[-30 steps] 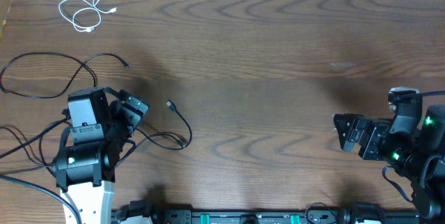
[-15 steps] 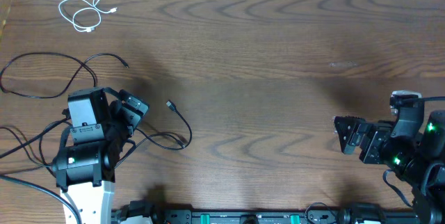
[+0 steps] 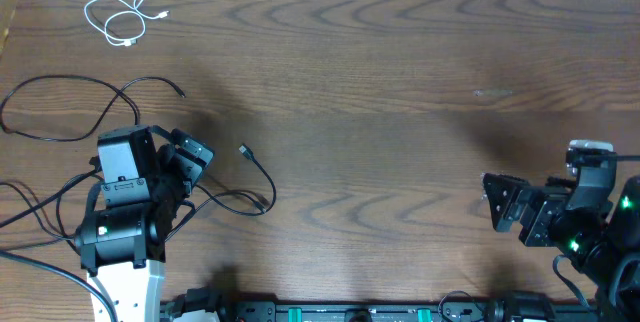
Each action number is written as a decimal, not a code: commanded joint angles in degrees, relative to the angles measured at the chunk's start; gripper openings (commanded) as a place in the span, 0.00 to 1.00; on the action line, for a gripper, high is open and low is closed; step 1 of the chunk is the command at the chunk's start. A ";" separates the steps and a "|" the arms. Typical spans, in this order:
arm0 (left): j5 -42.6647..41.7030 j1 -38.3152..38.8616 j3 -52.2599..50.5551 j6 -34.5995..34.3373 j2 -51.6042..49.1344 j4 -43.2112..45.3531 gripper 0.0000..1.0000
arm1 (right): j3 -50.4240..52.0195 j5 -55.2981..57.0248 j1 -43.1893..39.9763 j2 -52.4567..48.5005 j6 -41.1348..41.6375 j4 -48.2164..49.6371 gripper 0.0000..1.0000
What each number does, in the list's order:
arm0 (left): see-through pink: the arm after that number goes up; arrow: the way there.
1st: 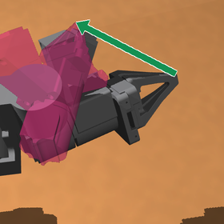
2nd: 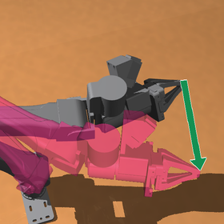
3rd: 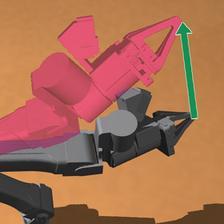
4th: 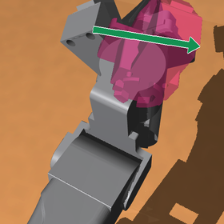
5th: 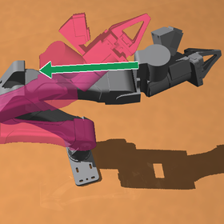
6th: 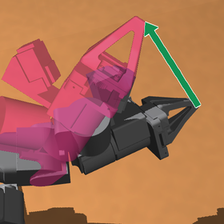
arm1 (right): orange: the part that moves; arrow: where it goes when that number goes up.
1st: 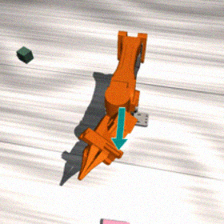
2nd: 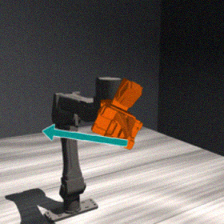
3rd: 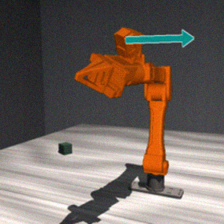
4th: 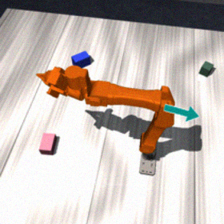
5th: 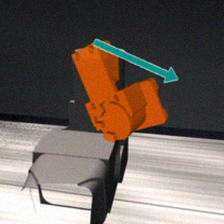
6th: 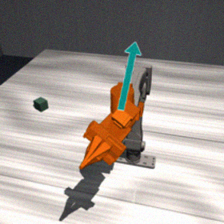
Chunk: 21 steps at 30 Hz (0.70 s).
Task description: Untangle cables
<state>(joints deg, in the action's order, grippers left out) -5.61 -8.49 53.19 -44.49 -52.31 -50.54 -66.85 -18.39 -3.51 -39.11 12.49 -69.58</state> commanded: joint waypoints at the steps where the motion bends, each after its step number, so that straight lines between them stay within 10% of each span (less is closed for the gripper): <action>1: 1.18 0.07 0.72 1.18 -0.11 0.00 1.00 | 0.39 0.09 0.24 1.75 -0.79 -1.03 0.99; 9: 1.18 0.07 0.72 1.18 -0.11 0.02 1.00 | 1.73 5.44 0.98 5.55 -4.68 0.74 0.99; 21: 1.18 0.07 0.72 1.18 -0.11 0.02 1.00 | 27.96 5.62 3.13 23.78 -9.81 29.11 0.99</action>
<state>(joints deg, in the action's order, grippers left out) -5.61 -8.49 53.19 -44.49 -52.40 -50.59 -44.42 -13.41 -0.69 -19.46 4.16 -44.27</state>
